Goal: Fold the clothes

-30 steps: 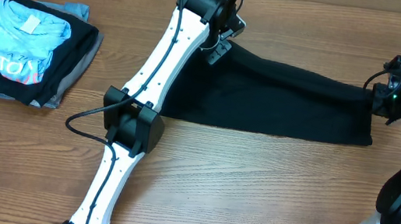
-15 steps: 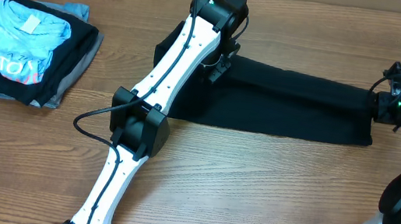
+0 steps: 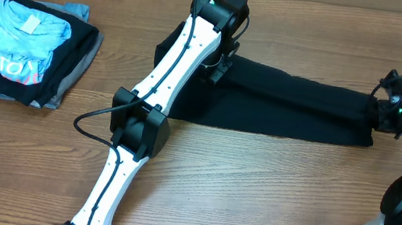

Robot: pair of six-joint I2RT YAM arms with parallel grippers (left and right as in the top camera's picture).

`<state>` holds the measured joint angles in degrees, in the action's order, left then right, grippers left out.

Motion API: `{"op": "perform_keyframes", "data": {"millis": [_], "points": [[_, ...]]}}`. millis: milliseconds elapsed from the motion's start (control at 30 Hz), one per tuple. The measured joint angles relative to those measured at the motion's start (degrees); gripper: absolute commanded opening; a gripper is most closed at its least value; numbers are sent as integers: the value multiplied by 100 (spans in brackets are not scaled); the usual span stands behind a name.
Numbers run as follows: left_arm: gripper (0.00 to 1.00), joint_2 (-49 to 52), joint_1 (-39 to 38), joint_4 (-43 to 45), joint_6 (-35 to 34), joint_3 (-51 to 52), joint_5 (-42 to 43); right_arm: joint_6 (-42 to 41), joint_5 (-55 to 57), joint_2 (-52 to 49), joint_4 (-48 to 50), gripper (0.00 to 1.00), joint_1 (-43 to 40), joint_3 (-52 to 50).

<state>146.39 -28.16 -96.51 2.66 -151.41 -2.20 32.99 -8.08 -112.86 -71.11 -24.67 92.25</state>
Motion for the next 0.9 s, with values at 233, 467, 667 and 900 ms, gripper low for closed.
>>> {"op": "perform_keyframes", "data": {"millis": [233,467,667,900], "points": [[4,0,0,-2,-26,0,72,-107,-13,0,-212,4,0,0],[4,0,0,-2,-26,0,70,-133,-155,0,146,4,0,-487],[4,0,2,-9,-26,0,68,-146,-85,0,444,4,0,-914],[4,0,2,-13,-26,0,68,-146,236,-59,640,4,0,-1169]]}}
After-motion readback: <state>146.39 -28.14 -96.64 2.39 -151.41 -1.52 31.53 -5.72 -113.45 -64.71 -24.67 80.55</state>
